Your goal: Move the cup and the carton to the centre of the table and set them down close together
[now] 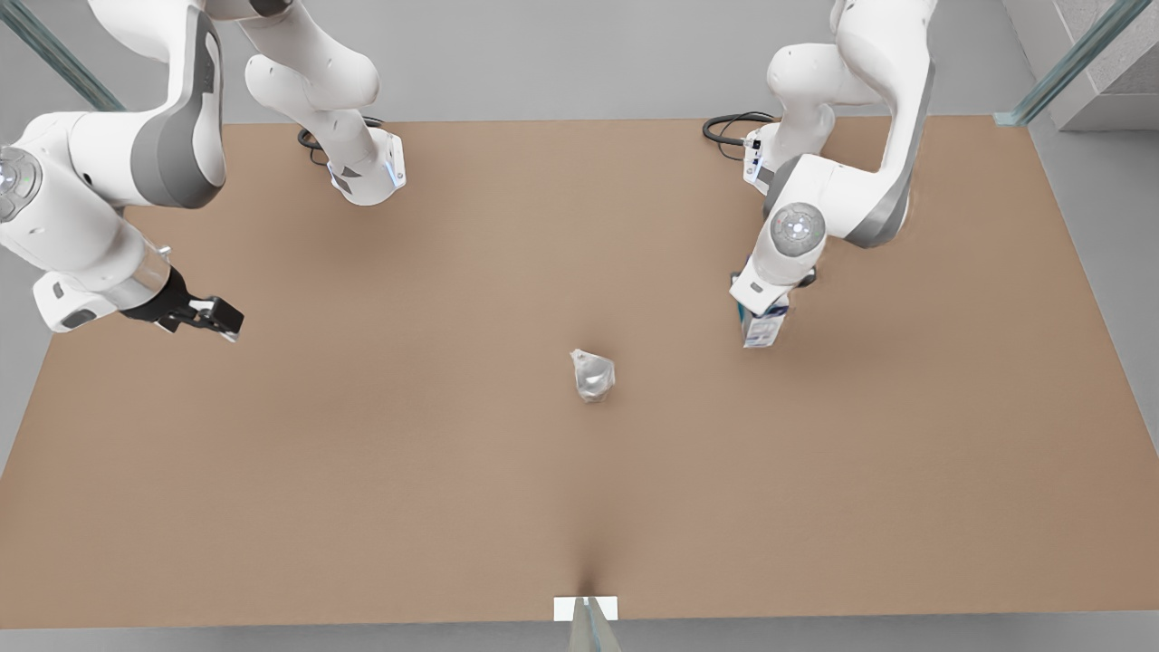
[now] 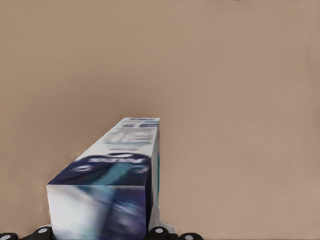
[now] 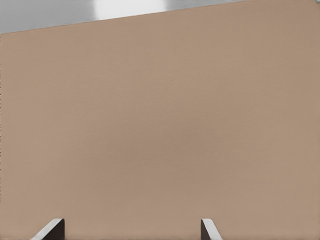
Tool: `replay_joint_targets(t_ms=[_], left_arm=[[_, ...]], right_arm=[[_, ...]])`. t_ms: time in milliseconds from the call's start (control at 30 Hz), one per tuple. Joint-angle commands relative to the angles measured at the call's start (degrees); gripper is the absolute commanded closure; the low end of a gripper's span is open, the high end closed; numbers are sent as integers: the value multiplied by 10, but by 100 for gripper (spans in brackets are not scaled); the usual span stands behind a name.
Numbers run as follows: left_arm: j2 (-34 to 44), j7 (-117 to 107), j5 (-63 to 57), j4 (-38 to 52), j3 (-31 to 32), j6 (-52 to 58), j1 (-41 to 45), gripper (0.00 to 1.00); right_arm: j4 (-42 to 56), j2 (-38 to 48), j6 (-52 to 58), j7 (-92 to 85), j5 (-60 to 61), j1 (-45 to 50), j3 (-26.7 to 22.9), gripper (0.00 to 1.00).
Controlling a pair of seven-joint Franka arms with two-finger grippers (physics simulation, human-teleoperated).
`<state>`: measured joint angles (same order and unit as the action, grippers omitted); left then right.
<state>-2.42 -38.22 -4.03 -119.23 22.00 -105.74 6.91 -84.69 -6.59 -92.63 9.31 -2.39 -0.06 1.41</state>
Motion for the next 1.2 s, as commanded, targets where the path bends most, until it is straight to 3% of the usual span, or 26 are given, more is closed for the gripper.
replay_joint_targets(t_ms=[0, 100, 200, 567, 600, 633, 667, 1167], left_arm=[[-10, -41, 61, 12, 8, 0, -58, 34], [-88, -285, 103, 106, 51, 0, -54, 34], [-152, -455, 88, 182, 54, 0, -13, 34], [-221, -505, 82, 245, 67, -24, 61, 32], [-225, -505, 82, 245, 67, -27, 62, 31], [-225, -504, 82, 245, 67, -31, 62, 10], [-230, -510, 66, 245, 67, -32, 62, 0], [-242, -511, 61, 262, 67, -39, 62, 0]], right_arm=[[-1, 0, 0, -10, -1, -1, 0, 0], [3, -9, -1, -41, -3, -2, 0, 0], [4, -18, -1, -40, -3, 4, 0, 0], [8, -20, 0, -35, -2, 6, -1, 0], [8, -21, 0, -35, -2, 5, 0, 0], [8, -20, -1, -36, -4, 16, 0, 0], [8, -20, -1, -35, -3, 15, 0, 0], [6, -22, -18, -39, -2, 2, -1, 0]])
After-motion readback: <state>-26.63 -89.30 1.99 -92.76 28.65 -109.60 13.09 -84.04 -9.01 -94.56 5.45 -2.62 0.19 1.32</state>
